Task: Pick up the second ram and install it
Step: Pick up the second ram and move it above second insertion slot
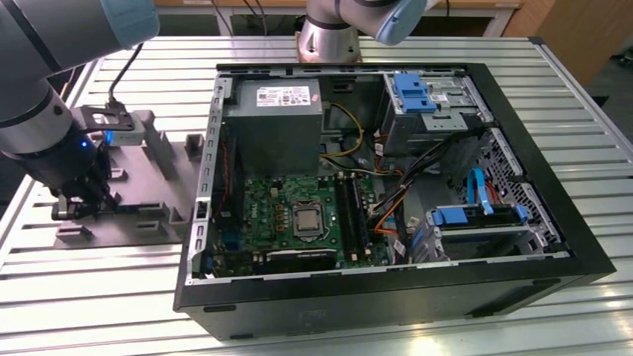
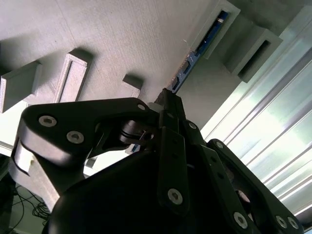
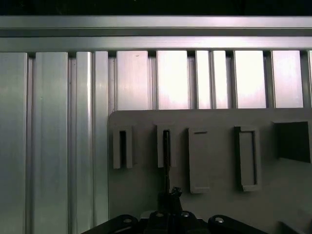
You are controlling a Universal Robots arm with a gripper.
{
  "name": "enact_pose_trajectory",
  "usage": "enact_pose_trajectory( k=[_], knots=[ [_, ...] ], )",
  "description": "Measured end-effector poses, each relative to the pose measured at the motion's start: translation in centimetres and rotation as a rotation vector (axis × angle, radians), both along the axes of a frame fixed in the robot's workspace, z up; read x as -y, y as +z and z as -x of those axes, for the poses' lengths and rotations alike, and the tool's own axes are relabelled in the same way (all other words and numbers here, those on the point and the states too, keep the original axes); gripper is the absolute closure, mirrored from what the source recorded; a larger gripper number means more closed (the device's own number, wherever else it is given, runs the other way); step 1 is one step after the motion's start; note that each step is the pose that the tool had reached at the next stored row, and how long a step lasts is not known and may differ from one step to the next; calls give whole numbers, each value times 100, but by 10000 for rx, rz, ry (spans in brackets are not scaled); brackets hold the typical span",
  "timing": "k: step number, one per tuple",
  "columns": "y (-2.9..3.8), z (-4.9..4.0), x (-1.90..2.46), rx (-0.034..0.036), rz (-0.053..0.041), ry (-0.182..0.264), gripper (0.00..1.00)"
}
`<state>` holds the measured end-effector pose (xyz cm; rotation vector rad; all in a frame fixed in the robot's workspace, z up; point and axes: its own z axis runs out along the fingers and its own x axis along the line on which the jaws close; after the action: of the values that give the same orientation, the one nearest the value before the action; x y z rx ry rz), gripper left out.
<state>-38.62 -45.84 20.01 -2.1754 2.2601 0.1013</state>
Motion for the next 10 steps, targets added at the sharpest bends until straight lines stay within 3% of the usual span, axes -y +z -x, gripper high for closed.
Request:
enact_pose_trajectory(
  k=[10],
  knots=[
    [12,1,1,-6,4,145,88]
  ],
)
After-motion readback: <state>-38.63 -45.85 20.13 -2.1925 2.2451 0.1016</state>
